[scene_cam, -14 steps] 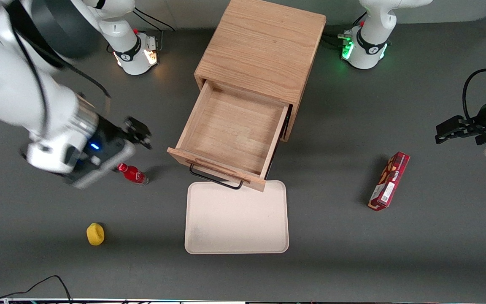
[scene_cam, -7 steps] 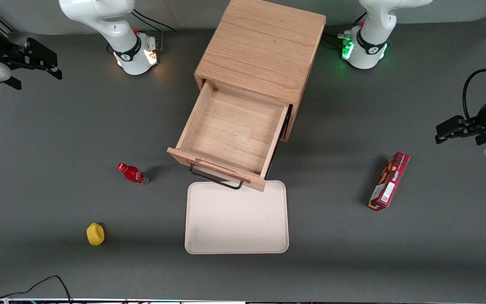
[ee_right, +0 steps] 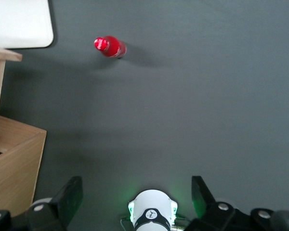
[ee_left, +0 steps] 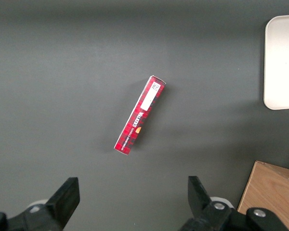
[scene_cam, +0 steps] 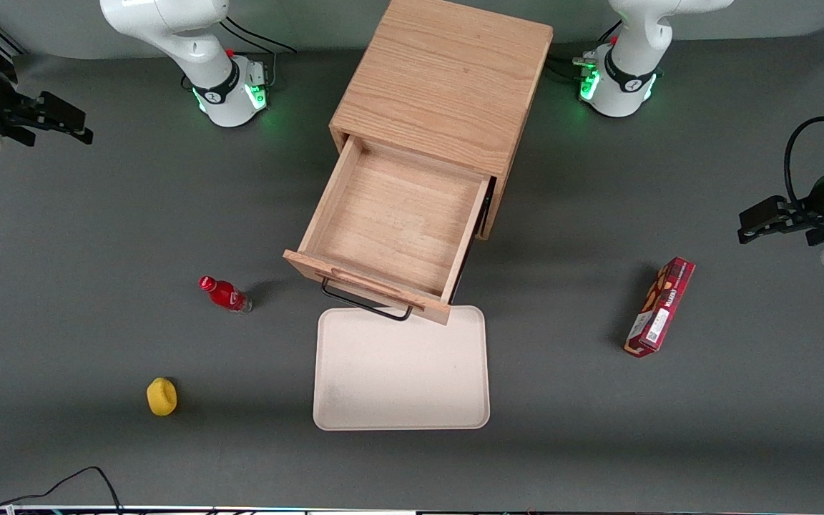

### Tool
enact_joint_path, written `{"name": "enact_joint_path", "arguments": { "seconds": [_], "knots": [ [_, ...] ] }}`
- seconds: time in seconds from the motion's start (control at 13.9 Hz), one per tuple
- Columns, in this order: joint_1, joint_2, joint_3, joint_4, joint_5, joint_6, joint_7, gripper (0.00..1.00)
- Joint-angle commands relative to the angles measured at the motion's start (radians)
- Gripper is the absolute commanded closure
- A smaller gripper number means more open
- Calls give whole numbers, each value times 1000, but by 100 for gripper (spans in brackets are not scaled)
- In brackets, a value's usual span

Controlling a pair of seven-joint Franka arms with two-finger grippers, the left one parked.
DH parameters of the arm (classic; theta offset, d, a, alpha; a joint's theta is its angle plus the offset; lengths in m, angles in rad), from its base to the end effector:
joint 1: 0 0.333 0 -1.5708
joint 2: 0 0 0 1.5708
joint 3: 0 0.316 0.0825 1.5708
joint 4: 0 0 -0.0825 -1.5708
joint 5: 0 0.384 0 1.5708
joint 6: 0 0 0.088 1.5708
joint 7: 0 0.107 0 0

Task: Open upper drawer

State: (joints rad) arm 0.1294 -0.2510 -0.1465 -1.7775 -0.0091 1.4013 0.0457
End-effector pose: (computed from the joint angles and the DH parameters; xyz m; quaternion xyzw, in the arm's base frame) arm 0.4560 -0.0180 0.6404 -0.9975 0.0284 0.0641 0.0125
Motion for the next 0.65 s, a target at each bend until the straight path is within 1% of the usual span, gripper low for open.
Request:
{"name": "enact_joint_path", "arguments": {
  "seconds": [0.0,0.22,0.29,0.36,0.43,0.58],
  "knots": [
    [15,-28,-7,-16,-14,18,65,0],
    [15,-34,-4,-10,-22,47,130,0],
    [15,-33,-8,-4,-23,50,125,0],
    [22,-12,-5,18,-60,48,117,0],
    [24,14,-2,42,-83,47,129,0],
    [23,27,-2,66,-91,35,116,0]
  ]
}}
